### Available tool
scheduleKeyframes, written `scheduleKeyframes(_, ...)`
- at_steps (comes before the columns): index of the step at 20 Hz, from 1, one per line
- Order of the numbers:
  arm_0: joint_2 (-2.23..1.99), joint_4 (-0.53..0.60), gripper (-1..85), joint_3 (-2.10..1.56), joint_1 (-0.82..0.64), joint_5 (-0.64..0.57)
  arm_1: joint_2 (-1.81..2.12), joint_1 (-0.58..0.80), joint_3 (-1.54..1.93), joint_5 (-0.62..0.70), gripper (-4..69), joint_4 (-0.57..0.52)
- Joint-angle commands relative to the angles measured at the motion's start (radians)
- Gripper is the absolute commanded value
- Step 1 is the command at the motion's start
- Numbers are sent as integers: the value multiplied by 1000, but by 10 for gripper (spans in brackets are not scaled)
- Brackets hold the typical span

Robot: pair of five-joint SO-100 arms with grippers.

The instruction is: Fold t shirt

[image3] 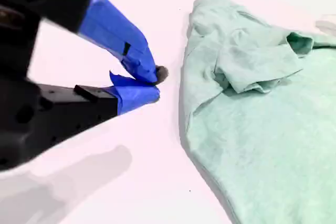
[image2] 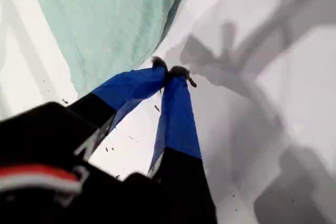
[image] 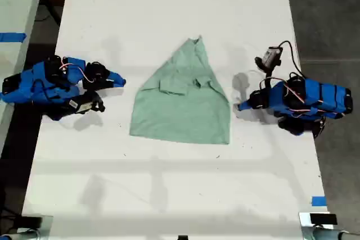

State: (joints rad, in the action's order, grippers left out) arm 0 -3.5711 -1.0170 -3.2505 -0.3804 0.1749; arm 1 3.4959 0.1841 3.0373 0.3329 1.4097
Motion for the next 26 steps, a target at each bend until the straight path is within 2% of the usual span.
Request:
scheduleKeyframes(1, -8, -3, -2, -43, 12, -20, -12, -196, -150, -126, 42, -146)
scheduleKeyframes(3, -8, -3, -2, -43, 8, -20, -20, -181, -201, -147, 43, -52)
scheduleKeyframes(5, -8, -3, -2, -43, 8, -20, 5, -166, -193, -160, 40, -8)
scheduleKeyframes(13, -8, -3, -2, -43, 8, -20, -12, -161, -158, -204, 28, -20)
scheduleKeyframes(16, -8, -3, -2, -43, 5, -20, -456, -195, -295, -262, 90, -121)
scheduleKeyframes(17, -8, -3, -2, -43, 3, -20, -658, -207, -388, -279, 211, -150)
scheduleKeyframes(18, -8, -3, -2, -43, 3, -20, -824, -215, -476, -305, 255, -167)
scheduleKeyframes(20, -8, -3, -2, -43, 11, -20, -1008, -230, -583, -368, 282, -209)
scheduleKeyframes(24, -8, -3, -2, -43, 15, -20, -1178, -341, -614, -604, 283, -262)
scheduleKeyframes(26, -8, -3, -2, -43, 12, -20, -1292, -379, -643, -649, 283, -295)
